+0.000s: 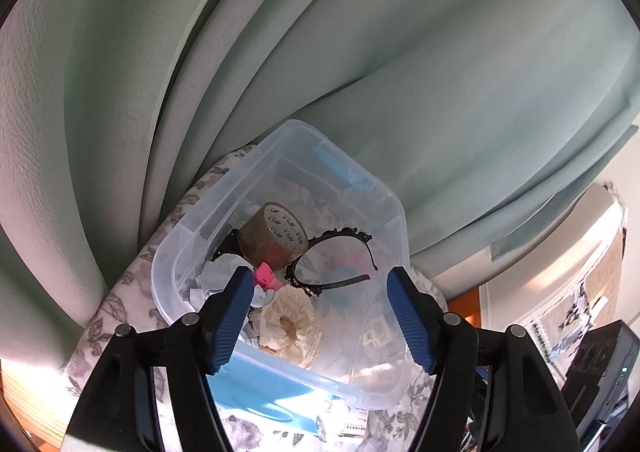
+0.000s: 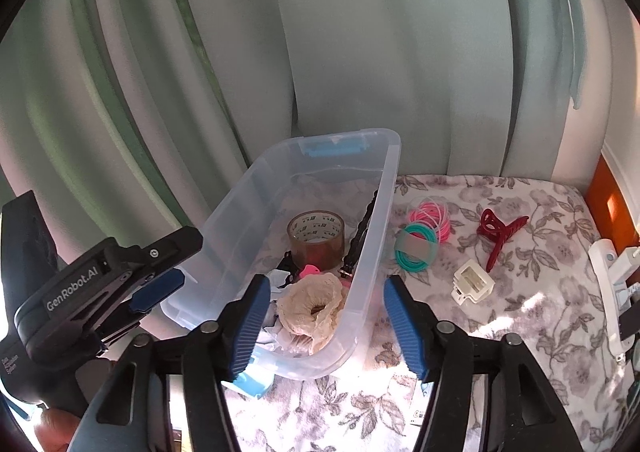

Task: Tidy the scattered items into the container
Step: 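Open the left gripper releasing the roller while the right gripper releases the scrunchies, then withdraw both grippers from the box toward the ear-drop box and claw clip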

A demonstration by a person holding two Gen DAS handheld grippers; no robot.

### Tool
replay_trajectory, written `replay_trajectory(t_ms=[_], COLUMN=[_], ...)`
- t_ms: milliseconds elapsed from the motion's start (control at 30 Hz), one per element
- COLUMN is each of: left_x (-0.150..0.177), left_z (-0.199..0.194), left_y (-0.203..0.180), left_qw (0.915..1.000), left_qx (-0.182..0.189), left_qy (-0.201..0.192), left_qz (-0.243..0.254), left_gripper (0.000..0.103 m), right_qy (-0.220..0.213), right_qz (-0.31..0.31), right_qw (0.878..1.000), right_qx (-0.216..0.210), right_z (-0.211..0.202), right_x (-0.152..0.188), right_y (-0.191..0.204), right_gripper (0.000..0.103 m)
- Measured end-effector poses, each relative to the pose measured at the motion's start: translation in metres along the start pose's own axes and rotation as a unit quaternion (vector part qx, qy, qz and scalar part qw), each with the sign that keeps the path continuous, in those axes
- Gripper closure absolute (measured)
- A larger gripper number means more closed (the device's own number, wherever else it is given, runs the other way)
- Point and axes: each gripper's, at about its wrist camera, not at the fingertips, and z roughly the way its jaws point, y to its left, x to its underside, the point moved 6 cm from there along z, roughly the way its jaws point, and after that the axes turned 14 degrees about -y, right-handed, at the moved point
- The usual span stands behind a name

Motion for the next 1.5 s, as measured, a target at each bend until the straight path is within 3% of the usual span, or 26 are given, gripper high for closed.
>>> replay_trajectory(t_ms=[233,400,567,800,933,1000,1500], left_x=[0.004,0.006,0.007,0.011,0.014,0.016,0.041], left_z=[-0.004,-0.01,-0.017,-0.026,-0.033,-0.035,-0.052], left_y=[-0.008,-0.017,-0.027,-0.049,-0.063,-0.07,-0.127], left_qw=[0.9995,0.9979,0.9966,0.9934,0.9912,0.9899,0.9771], left_qx=[-0.015,-0.029,-0.034,-0.033,-0.03,-0.027,-0.003], left_qy=[0.007,0.005,0.003,-0.001,-0.006,-0.008,-0.016], left_qz=[0.028,0.057,0.075,0.11,0.129,0.139,0.212], left_gripper=[0.032,0.023,0.022,0.021,0.012,0.012,0.011], right_qy=[-0.015,-0.027,-0.041,-0.057,-0.067,-0.074,-0.123], right_qz=[0.012,0.021,0.029,0.047,0.054,0.058,0.093], right_qw=[1.0,0.999,0.999,0.997,0.996,0.995,0.988], right_qx=[-0.004,-0.01,-0.012,-0.015,-0.018,-0.019,-0.006], right_z=[-0.012,-0.022,-0.035,-0.054,-0.067,-0.073,-0.122], right_x=[-0.004,-0.007,-0.01,-0.015,-0.019,-0.022,-0.026], right_y=[-0.006,-0.01,-0.014,-0.023,-0.028,-0.03,-0.071], right_gripper=[0.031,0.03,0.02,0.019,0.013,0.008,0.002])
